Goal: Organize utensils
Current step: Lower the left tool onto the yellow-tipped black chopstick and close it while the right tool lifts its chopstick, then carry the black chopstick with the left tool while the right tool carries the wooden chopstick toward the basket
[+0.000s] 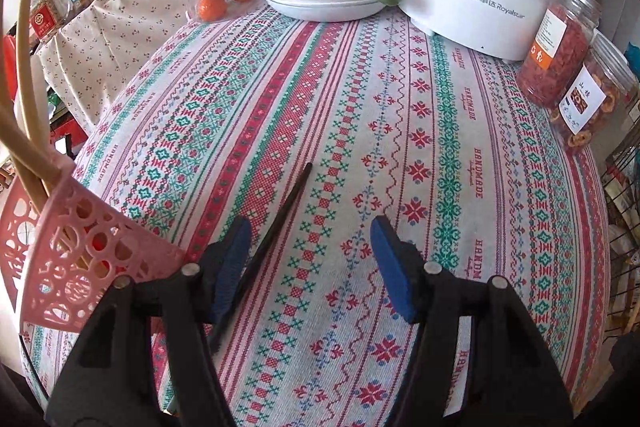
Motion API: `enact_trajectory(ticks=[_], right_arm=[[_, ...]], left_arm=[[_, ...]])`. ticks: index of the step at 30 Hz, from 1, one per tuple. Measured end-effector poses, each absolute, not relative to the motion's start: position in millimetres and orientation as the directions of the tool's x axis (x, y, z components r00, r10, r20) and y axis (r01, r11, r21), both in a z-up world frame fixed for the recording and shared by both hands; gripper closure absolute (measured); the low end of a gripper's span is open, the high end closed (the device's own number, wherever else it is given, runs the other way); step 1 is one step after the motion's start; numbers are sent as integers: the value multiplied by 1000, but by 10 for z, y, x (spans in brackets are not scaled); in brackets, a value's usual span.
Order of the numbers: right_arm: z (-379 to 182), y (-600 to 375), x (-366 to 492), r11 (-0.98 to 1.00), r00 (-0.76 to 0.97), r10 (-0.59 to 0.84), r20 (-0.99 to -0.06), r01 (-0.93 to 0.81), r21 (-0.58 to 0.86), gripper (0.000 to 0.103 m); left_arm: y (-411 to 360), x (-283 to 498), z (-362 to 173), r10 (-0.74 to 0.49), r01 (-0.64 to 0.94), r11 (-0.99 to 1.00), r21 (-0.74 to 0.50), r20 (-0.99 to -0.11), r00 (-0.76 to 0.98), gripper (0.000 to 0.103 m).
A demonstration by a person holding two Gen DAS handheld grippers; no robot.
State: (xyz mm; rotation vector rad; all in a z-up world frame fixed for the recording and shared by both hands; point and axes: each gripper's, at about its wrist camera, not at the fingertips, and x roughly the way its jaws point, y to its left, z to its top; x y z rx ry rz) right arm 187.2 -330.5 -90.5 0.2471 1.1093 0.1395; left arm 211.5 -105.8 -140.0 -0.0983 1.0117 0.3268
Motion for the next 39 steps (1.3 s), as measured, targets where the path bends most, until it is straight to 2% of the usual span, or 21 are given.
enact_trajectory(ticks=[4, 8, 11, 14, 16, 19, 23, 28, 39], right_arm=[[-866, -3296, 1888, 957, 447, 255, -857, 10, 290, 97], [-834, -3239, 1878, 959, 451, 256, -855, -6, 283, 97], [-816, -3209, 1878, 958, 455, 258, -852, -10, 285, 97], [-805, -3193, 1881, 959, 459, 257, -850, -11, 284, 97], [-802, -3185, 1877, 959, 460, 256, -850, -13, 281, 97], [-794, -3184, 1848, 961, 463, 251, -850, -16, 275, 97], [-736, -3177, 1793, 964, 483, 236, -843, -6, 266, 97], [-587, -3099, 1683, 963, 517, 238, -822, -16, 269, 97], [-240, -2867, 1365, 959, 591, 260, -764, -66, 275, 97]], left_arm=[[-991, 2138, -1494, 245, -329, 940, 92, -852, 463, 39], [-953, 2101, -1498, 220, -328, 943, 59, -850, 479, 39], [-934, 2062, -1505, 166, -317, 948, 2, -855, 491, 51], [-1017, 1986, -1497, 138, -274, 962, -7, -851, 506, 70], [-1077, 1942, -1492, 122, -240, 971, -4, -851, 511, 86], [-1142, 1905, -1481, 110, -183, 983, 18, -856, 505, 91], [-1156, 1820, -1445, 64, -97, 995, 20, -878, 474, 94], [-1064, 1564, -1357, -65, -4, 997, -74, -901, 429, 97], [-807, 770, -739, -266, 210, 960, -183, -825, 498, 97]])
